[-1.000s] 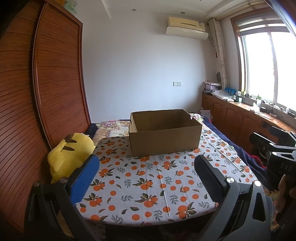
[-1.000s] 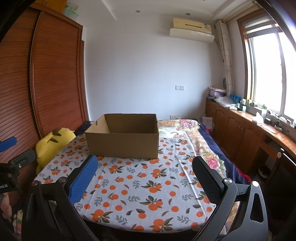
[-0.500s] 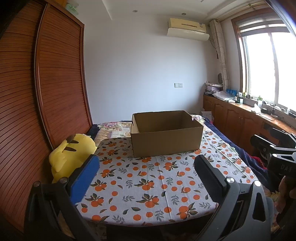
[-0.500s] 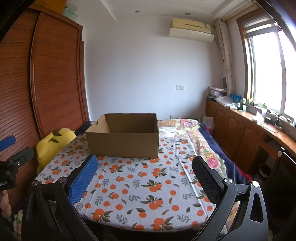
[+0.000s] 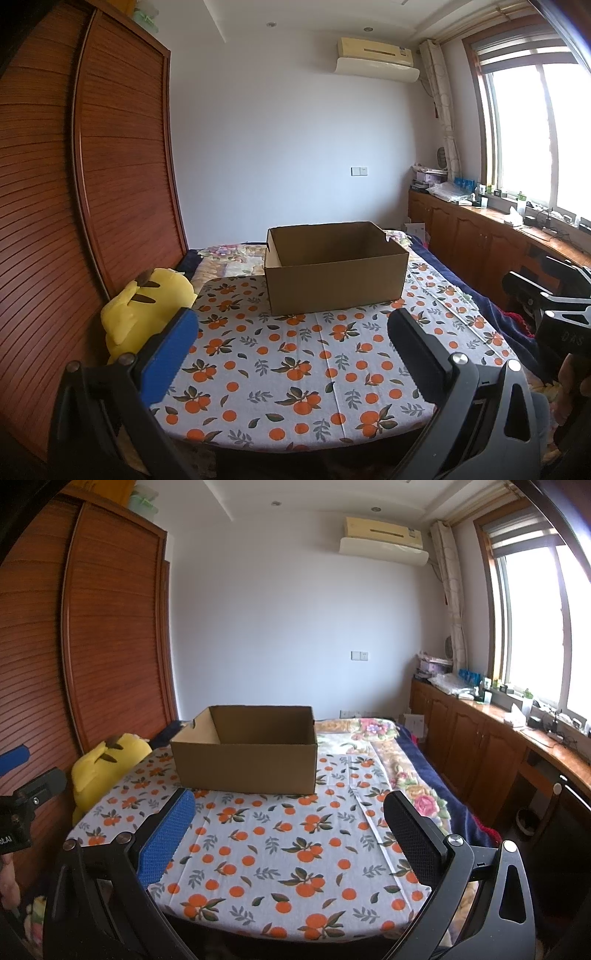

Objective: Organize snacks

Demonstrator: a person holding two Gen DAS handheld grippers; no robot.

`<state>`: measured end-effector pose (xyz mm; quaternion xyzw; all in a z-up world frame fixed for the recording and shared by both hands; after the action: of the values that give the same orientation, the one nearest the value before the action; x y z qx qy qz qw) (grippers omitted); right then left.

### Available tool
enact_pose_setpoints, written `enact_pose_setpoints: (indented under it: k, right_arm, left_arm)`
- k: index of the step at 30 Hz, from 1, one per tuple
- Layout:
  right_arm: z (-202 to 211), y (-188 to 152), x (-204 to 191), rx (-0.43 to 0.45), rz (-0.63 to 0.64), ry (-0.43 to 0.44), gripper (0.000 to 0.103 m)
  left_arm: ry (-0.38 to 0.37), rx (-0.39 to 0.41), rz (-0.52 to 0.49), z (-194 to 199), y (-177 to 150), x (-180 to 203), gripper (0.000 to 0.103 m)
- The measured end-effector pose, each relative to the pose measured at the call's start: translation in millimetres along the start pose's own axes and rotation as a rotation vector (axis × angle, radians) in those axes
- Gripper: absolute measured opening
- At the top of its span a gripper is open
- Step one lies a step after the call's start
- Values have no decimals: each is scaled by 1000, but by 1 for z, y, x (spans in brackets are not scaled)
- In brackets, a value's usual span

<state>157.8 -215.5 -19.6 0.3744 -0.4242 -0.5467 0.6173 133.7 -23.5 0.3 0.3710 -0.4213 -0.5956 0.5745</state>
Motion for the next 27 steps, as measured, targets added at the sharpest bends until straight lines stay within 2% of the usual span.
enact_pose_setpoints:
  k: [27]
  right_arm:
    - [0,-2,-2,0,2,4,103]
  left_arm:
    - [-1,1,3,1,0,0,103]
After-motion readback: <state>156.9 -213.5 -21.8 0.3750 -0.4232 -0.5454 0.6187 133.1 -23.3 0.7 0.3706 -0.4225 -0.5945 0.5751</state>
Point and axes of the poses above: each gripper's, at about its wrist camera, not at the fingertips, and z roughly against the way its jaws point, x to its right, y to its top, the point moved 10 cm from there along -z, roughly the way its jaws point, and after that the axes turned 6 degrees about z, right-handed, at the moved point
